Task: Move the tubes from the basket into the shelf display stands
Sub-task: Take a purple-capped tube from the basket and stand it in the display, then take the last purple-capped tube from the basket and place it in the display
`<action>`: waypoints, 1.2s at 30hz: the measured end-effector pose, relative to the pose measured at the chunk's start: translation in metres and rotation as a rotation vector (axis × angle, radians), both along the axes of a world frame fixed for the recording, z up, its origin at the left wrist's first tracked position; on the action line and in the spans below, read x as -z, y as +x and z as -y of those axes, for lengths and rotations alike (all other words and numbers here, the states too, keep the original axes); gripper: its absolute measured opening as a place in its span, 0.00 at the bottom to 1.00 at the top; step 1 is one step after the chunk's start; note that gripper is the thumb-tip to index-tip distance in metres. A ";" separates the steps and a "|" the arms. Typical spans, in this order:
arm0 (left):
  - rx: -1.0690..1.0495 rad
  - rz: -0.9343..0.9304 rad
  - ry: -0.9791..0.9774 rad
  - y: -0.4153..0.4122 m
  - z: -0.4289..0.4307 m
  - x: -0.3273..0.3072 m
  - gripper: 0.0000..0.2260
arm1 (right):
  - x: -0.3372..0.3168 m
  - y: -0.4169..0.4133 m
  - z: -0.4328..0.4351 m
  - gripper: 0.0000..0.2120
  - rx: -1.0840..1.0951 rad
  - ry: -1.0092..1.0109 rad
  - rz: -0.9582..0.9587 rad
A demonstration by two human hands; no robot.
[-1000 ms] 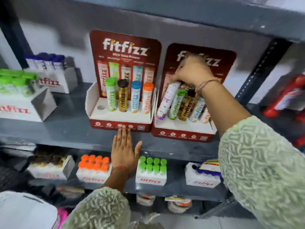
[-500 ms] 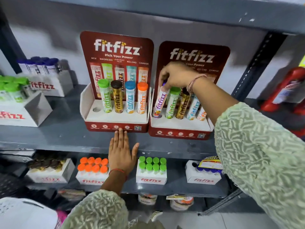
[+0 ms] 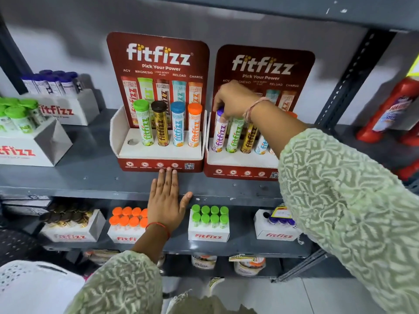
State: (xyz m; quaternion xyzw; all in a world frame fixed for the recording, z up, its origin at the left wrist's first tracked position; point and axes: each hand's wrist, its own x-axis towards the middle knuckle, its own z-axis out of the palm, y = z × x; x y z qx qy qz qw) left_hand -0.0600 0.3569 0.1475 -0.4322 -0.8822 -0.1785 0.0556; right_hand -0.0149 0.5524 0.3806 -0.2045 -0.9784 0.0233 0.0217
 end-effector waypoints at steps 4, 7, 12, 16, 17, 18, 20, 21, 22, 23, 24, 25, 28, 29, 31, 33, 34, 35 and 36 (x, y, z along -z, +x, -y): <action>0.030 0.028 0.047 -0.001 0.005 -0.006 0.41 | -0.004 0.008 0.002 0.29 0.009 0.016 0.003; -0.070 0.041 0.166 -0.005 0.028 -0.009 0.37 | 0.015 0.007 0.032 0.24 -0.124 0.090 -0.392; -0.412 0.079 0.189 -0.004 0.135 0.025 0.33 | 0.110 -0.034 0.155 0.03 -0.516 -0.180 -0.770; -0.735 0.153 0.105 0.017 0.238 0.071 0.31 | 0.189 -0.076 0.253 0.04 -0.723 -0.436 -0.425; -0.828 0.186 0.090 0.024 0.261 0.081 0.31 | 0.206 -0.085 0.278 0.04 -0.793 -0.471 -0.340; -0.912 0.229 0.080 0.031 0.283 0.092 0.31 | 0.223 -0.095 0.303 0.04 -0.861 -0.500 -0.258; -1.043 0.294 0.058 0.045 0.317 0.111 0.33 | 0.255 -0.113 0.346 0.05 -0.949 -0.552 -0.098; -1.102 0.322 0.048 0.052 0.333 0.123 0.35 | 0.274 -0.125 0.369 0.06 -0.980 -0.576 -0.035; -1.152 0.346 0.044 0.057 0.345 0.134 0.36 | 0.293 -0.137 0.391 0.07 -1.007 -0.596 0.019; -1.188 0.359 0.038 0.062 0.354 0.144 0.37 | 0.312 -0.149 0.413 0.09 -1.025 -0.608 0.080; -1.212 0.354 0.028 0.065 0.361 0.153 0.36 | 0.329 -0.160 0.436 0.10 -1.037 -0.611 0.139; -1.216 0.325 0.014 0.068 0.363 0.157 0.35 | 0.343 -0.170 0.456 0.12 -1.042 -0.612 0.180; -1.246 0.267 -0.006 0.069 0.365 0.172 0.32 | 0.388 -0.193 0.518 0.19 -1.116 -0.579 0.314; -1.264 0.258 -0.009 0.068 0.365 0.175 0.32 | 0.401 -0.197 0.534 0.22 -1.147 -0.537 0.390; -1.281 0.242 -0.022 0.068 0.366 0.178 0.32 | 0.421 -0.199 0.551 0.24 -1.208 -0.450 0.475; -1.286 0.246 -0.035 0.070 0.367 0.179 0.32 | 0.430 -0.196 0.548 0.21 -1.211 -0.440 0.427; -1.288 0.255 -0.035 0.071 0.368 0.180 0.32 | 0.429 -0.193 0.539 0.20 -1.170 -0.482 0.421; -1.289 0.268 -0.034 0.072 0.368 0.181 0.32 | 0.425 -0.187 0.528 0.20 -1.088 -0.571 0.434; -1.285 0.287 -0.033 0.073 0.368 0.181 0.32 | 0.417 -0.182 0.515 0.20 -0.991 -0.686 0.432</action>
